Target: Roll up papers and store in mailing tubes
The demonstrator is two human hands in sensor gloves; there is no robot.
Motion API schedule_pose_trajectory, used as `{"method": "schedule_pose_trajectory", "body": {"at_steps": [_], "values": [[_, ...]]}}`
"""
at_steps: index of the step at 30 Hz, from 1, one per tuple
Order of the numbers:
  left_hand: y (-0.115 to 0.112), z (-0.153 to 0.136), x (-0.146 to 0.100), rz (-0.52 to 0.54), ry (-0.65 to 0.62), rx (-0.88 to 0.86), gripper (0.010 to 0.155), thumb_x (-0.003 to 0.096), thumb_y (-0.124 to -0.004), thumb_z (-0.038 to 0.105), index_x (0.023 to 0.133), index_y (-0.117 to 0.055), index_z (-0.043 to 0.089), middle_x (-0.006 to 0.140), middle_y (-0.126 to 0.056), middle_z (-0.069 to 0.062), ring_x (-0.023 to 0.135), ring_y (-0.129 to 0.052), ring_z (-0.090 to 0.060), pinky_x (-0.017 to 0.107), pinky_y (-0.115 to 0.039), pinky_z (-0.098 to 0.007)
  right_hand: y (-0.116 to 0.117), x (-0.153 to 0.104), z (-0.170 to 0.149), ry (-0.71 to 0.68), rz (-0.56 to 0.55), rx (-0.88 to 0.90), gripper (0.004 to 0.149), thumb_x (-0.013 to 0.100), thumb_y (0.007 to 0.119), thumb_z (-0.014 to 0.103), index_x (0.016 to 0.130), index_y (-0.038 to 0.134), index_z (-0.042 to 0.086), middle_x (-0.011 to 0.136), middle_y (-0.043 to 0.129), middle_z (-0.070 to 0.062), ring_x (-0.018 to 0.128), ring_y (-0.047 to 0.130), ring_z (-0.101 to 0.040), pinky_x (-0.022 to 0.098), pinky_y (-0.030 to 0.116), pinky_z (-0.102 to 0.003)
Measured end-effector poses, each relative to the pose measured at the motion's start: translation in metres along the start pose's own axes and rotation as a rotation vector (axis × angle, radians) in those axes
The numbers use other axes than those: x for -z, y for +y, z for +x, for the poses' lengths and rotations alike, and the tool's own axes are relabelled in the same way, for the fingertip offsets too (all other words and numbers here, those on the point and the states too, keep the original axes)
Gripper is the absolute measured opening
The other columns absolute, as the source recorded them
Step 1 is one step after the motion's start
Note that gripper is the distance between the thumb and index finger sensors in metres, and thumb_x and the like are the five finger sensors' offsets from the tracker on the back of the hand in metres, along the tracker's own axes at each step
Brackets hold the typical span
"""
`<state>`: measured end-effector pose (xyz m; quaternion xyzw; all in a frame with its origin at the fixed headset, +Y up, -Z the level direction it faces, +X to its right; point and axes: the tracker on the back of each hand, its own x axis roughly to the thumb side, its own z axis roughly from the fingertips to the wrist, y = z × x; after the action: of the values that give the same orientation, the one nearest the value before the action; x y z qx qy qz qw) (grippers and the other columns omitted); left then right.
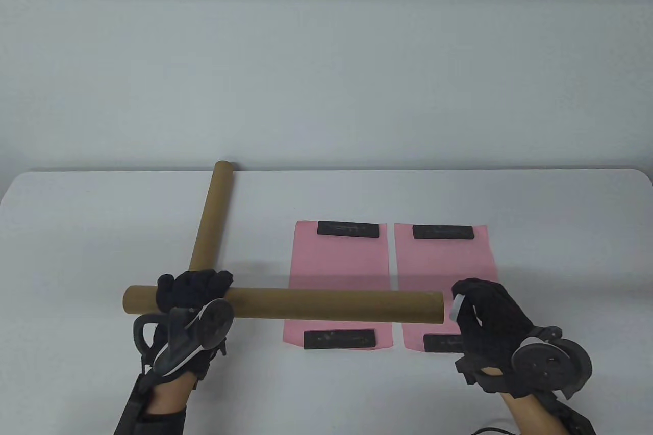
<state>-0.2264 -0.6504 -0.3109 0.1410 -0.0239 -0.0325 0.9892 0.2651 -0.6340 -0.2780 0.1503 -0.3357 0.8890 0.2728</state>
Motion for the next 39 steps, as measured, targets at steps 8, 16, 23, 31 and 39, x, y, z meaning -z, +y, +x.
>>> {"method": "schedule_pose_trajectory", "body": {"at_steps": [8, 16, 23, 31, 39], "values": [[-0.003, -0.003, 0.001, -0.008, 0.032, 0.059, 0.067, 0.0303, -0.104, 0.042, 0.088, -0.070, 0.043, 0.093, -0.082, 0.008, 0.090, -0.089, -0.021, 0.072, -0.059, -0.064, 0.009, 0.030, -0.081, 0.326, 0.389, -0.369, 0.039, 0.054, 0.080, 0.038, 0.083, 0.091, 0.015, 0.077, 0.099, -0.012, 0.077, 0.098, -0.043, 0.060, 0.078, -0.062], [-0.007, -0.006, 0.003, -0.037, 0.048, 0.052, 0.067, 0.0305, -0.104, 0.042, 0.089, -0.070, 0.043, 0.093, -0.082, 0.008, 0.090, -0.088, -0.021, 0.072, -0.059, -0.064, 0.056, 0.057, -0.185, 0.608, 0.768, -0.785, 0.039, 0.052, 0.081, 0.039, 0.082, 0.092, 0.016, 0.077, 0.100, -0.010, 0.077, 0.097, -0.041, 0.061, 0.077, -0.061], [-0.007, -0.008, 0.003, -0.054, 0.054, 0.060, 0.068, 0.0298, -0.104, 0.043, 0.088, -0.070, 0.043, 0.093, -0.082, 0.008, 0.090, -0.088, -0.021, 0.072, -0.059, -0.063, 0.094, 0.049, -0.215, 0.733, 0.841, -0.951, 0.039, 0.052, 0.082, 0.040, 0.080, 0.093, 0.017, 0.075, 0.101, -0.008, 0.077, 0.099, -0.037, 0.062, 0.078, -0.059], [-0.006, -0.009, 0.002, -0.069, 0.062, 0.071, 0.068, 0.0298, -0.104, 0.043, 0.089, -0.070, 0.043, 0.093, -0.082, 0.008, 0.090, -0.088, -0.021, 0.072, -0.059, -0.063, 0.110, 0.041, -0.216, 0.689, 0.821, -1.067, 0.037, 0.051, 0.082, 0.043, 0.078, 0.094, 0.020, 0.073, 0.102, -0.005, 0.076, 0.101, -0.034, 0.062, 0.079, -0.058], [-0.010, -0.008, 0.004, -0.088, 0.056, 0.064, 0.069, 0.0298, -0.103, 0.046, 0.090, -0.069, 0.043, 0.093, -0.083, 0.008, 0.088, -0.090, -0.020, 0.072, -0.061, -0.058, 0.079, 0.062, -0.188, 0.573, 0.697, -1.046, 0.046, 0.049, 0.081, 0.049, 0.081, 0.091, 0.018, 0.076, 0.100, -0.007, 0.078, 0.098, -0.038, 0.061, 0.078, -0.059]]}}
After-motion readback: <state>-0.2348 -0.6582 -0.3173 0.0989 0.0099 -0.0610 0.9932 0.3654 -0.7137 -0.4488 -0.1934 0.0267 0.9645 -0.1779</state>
